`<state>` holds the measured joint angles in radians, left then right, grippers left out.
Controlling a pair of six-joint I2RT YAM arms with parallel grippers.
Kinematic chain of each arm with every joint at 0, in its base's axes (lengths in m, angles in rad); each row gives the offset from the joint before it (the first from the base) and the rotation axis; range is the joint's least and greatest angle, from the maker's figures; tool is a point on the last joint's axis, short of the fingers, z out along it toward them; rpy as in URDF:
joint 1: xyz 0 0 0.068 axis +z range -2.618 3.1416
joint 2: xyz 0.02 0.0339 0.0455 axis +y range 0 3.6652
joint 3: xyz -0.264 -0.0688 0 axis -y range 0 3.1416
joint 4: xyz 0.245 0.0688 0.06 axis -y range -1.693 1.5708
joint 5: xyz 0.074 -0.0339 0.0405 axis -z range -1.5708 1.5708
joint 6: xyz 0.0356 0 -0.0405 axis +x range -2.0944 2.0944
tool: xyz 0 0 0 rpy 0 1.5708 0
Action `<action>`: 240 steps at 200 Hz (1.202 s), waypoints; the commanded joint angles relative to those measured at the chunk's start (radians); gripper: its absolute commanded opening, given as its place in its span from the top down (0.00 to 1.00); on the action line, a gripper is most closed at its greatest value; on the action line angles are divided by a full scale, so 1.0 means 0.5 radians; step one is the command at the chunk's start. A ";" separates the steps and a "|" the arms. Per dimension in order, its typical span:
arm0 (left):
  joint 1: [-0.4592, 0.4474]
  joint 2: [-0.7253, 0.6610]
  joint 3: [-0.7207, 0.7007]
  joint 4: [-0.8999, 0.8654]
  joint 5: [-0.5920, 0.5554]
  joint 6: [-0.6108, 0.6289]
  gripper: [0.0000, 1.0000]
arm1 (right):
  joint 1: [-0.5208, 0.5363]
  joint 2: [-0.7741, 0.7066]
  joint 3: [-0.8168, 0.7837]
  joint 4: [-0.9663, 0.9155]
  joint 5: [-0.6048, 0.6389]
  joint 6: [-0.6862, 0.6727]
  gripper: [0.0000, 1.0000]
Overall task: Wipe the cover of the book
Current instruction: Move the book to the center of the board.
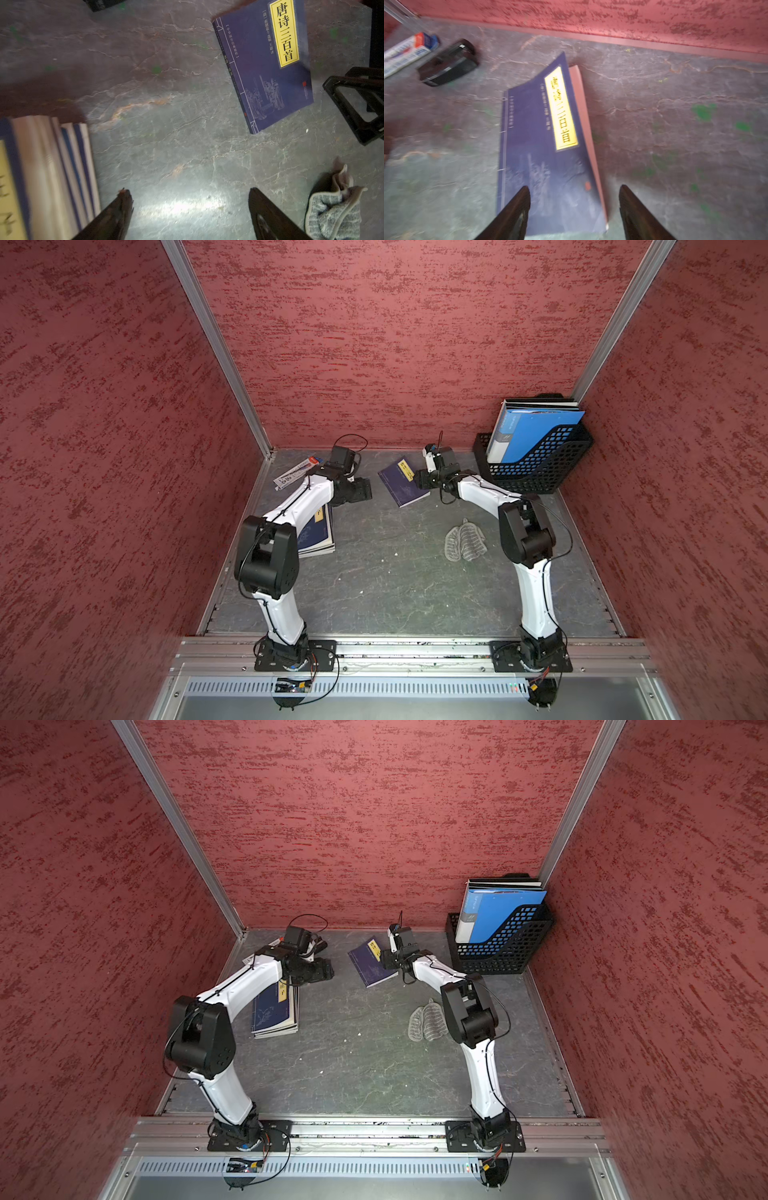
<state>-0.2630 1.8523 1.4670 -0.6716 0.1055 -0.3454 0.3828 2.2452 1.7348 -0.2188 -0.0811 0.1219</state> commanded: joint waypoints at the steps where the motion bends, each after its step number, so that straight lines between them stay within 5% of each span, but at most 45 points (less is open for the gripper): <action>1: -0.032 0.149 0.076 0.199 0.066 -0.125 0.11 | -0.017 0.088 0.125 -0.130 0.005 -0.078 0.33; 88: -0.081 0.661 0.366 0.397 0.378 -0.331 0.13 | -0.023 0.316 0.316 -0.280 -0.152 -0.097 0.40; 142: -0.077 0.845 0.494 0.584 0.567 -0.430 0.17 | -0.024 0.281 0.173 -0.247 -0.222 -0.074 0.47; 240: -0.084 1.153 0.747 0.545 0.765 -0.611 0.37 | 0.004 0.138 -0.116 -0.158 -0.336 -0.033 0.52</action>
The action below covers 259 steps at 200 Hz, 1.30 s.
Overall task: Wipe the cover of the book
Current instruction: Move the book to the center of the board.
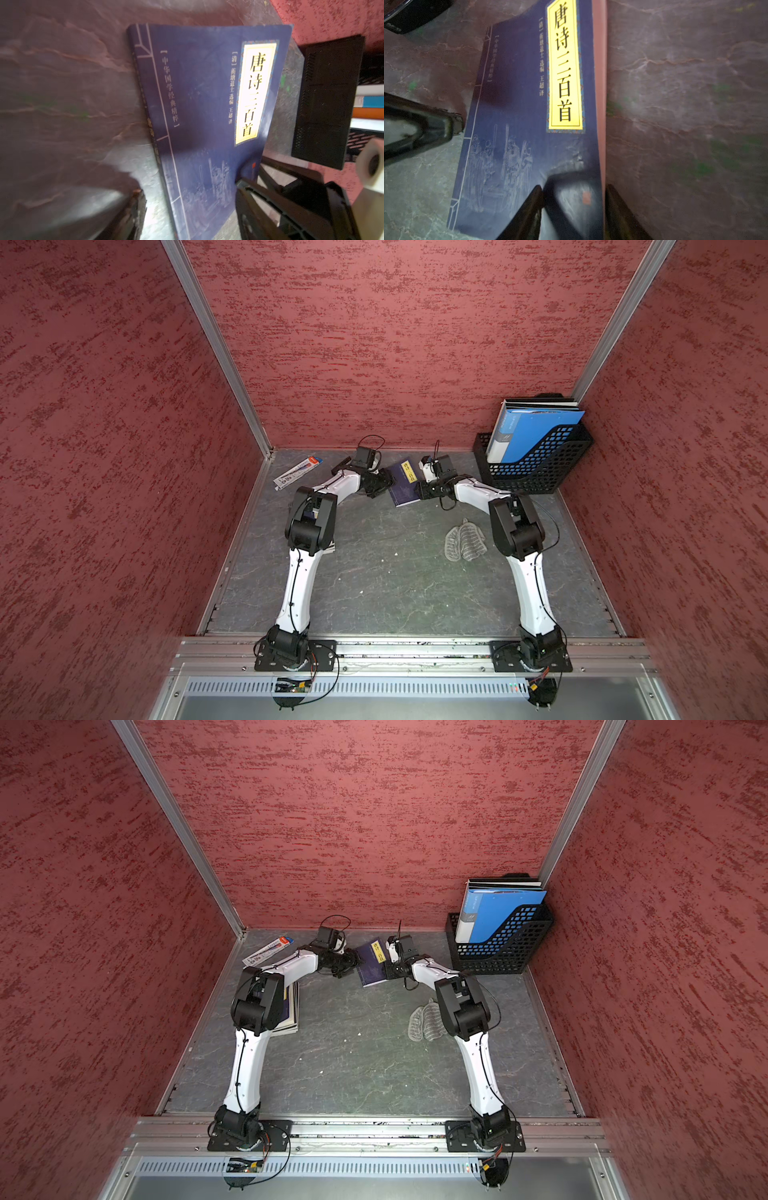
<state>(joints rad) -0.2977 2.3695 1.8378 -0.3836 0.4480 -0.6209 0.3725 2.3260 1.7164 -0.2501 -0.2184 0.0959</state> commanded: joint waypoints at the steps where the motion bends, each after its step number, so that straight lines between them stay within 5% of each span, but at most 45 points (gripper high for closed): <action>1: -0.015 0.121 0.006 -0.033 0.085 -0.061 0.37 | 0.025 -0.025 -0.079 -0.095 -0.064 0.019 0.52; 55: -0.028 0.170 -0.025 0.084 0.260 -0.155 0.42 | 0.052 -0.028 -0.122 -0.077 -0.125 0.059 0.54; 136: -0.068 0.064 -0.244 0.278 0.445 -0.169 0.69 | 0.110 -0.193 -0.377 0.019 -0.162 0.132 0.54; 259: -0.310 -0.686 -1.303 0.532 0.461 -0.092 0.78 | 0.448 -0.905 -1.170 0.140 -0.012 0.394 0.54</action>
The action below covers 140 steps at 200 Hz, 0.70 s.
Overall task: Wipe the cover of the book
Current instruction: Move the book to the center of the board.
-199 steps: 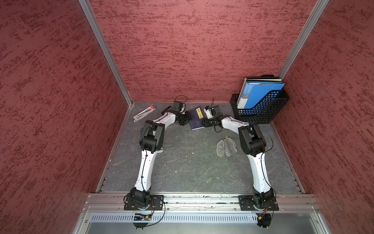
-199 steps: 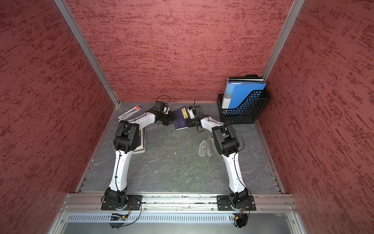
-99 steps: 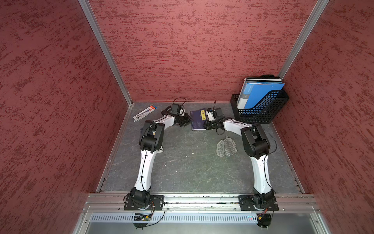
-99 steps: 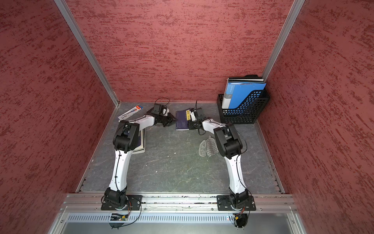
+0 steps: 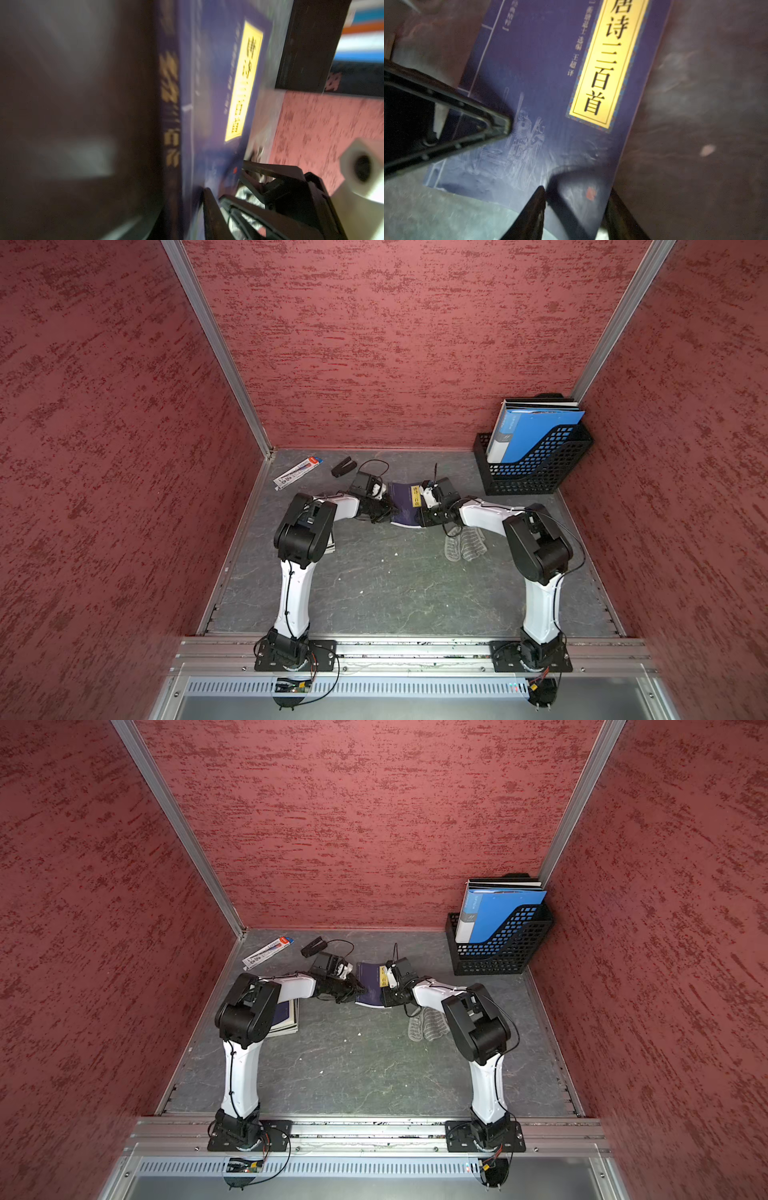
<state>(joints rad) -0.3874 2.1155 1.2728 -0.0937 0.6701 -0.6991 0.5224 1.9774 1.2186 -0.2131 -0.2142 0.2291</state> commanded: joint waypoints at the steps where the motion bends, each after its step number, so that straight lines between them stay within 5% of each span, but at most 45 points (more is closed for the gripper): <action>1: -0.137 -0.187 -0.183 -0.050 0.012 0.065 0.78 | 0.156 -0.216 -0.185 0.070 -0.017 0.132 0.54; 68: -0.392 -0.799 -0.879 -0.033 -0.294 -0.026 0.86 | 0.422 -0.892 -0.787 0.035 0.250 0.486 0.53; 111: -0.586 -1.097 -0.996 -0.300 -0.597 0.001 0.88 | 0.431 -1.316 -0.894 -0.270 0.529 0.520 0.44; 140: -0.681 -1.127 -1.018 -0.307 -0.694 -0.080 0.88 | 0.388 -1.344 -0.814 -0.509 0.857 0.531 0.33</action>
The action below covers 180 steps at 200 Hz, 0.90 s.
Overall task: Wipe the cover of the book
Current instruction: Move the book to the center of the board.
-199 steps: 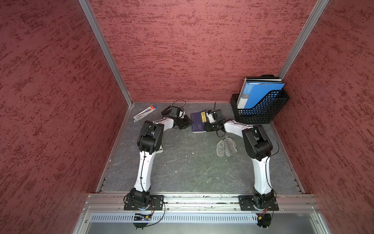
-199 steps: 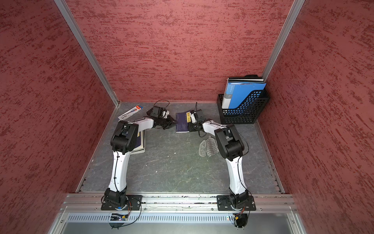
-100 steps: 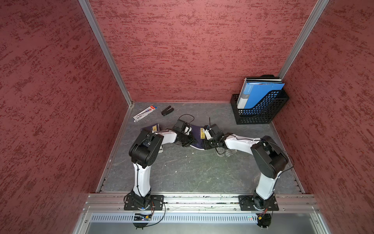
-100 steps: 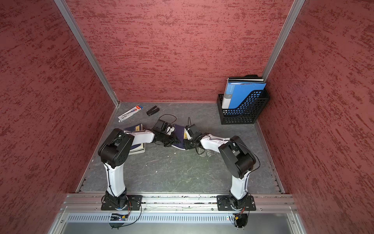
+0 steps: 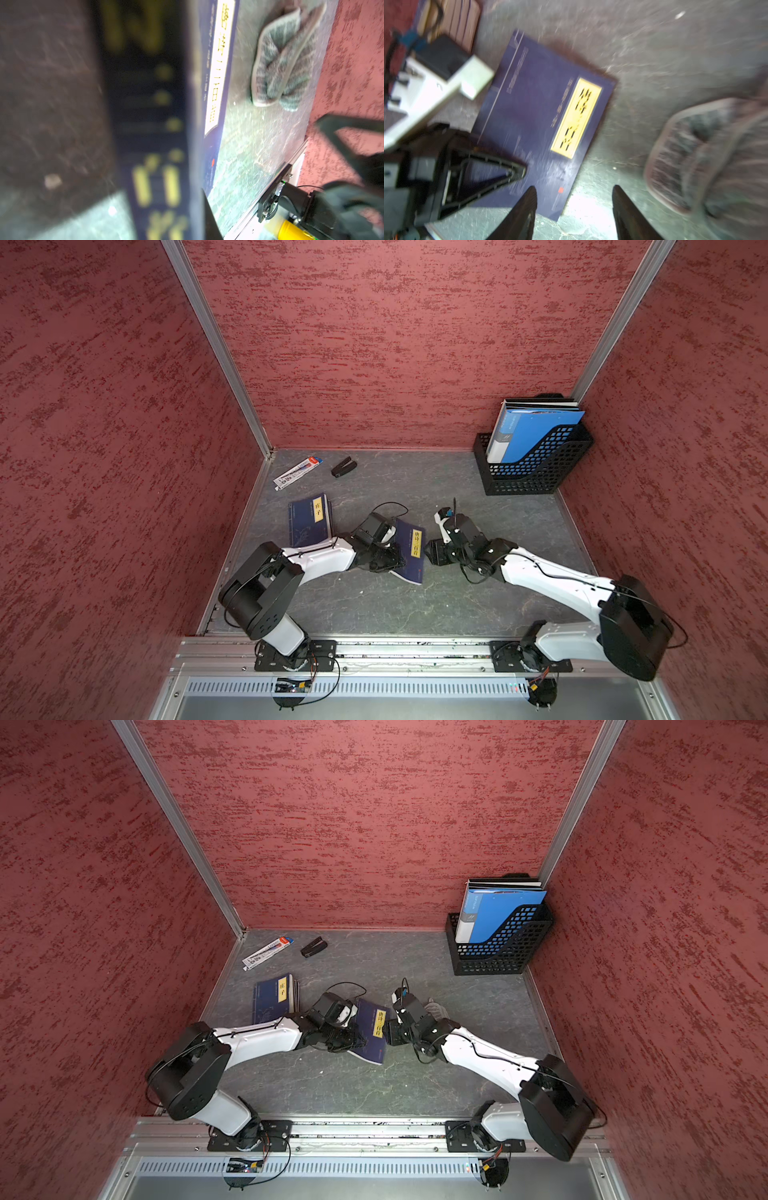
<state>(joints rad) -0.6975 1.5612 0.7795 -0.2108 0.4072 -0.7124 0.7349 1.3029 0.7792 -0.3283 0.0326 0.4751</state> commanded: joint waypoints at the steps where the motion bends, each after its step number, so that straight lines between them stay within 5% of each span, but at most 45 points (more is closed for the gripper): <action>1: -0.065 -0.018 -0.033 -0.073 -0.169 -0.053 0.88 | -0.042 0.006 0.066 -0.283 0.373 0.040 0.32; 76: -0.189 0.096 -0.040 -0.065 -0.320 -0.128 0.68 | -0.448 0.201 0.135 -0.220 0.416 -0.246 0.19; 132: -0.179 0.022 0.016 -0.220 -0.389 -0.033 0.27 | -0.648 0.364 0.154 -0.074 0.129 -0.397 0.11; 180: -0.080 -0.097 0.020 -0.384 -0.416 0.070 0.20 | -0.674 0.475 0.147 -0.009 0.036 -0.416 0.09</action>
<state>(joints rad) -0.7681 1.5543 0.7845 -0.3271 0.2283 -0.7242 0.4019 1.5150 0.8368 -0.3725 0.0948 0.2882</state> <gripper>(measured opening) 0.793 0.903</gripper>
